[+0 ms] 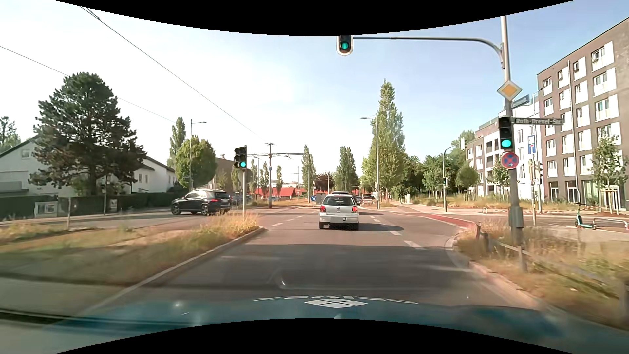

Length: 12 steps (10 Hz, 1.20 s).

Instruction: Follow the waypoints while adhering to traffic rules and regulations

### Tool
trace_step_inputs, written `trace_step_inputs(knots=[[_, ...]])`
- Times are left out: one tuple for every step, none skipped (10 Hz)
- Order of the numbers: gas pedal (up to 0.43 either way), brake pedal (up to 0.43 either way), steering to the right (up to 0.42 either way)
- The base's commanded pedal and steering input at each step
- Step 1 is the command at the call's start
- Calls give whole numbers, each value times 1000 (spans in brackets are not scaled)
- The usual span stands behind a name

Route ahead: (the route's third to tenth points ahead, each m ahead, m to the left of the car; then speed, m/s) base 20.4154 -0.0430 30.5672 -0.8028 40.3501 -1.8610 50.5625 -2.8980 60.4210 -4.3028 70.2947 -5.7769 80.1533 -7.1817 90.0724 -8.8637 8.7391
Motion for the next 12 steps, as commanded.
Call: trace_step_inputs(knots=[[177,0,14],[177,0,14],[177,0,13],[177,0,12],[177,0,12],[177,0,12],[177,0,11],[177,0,11],[177,0,11],[177,0,11],[177,0,12],[177,0,12]])
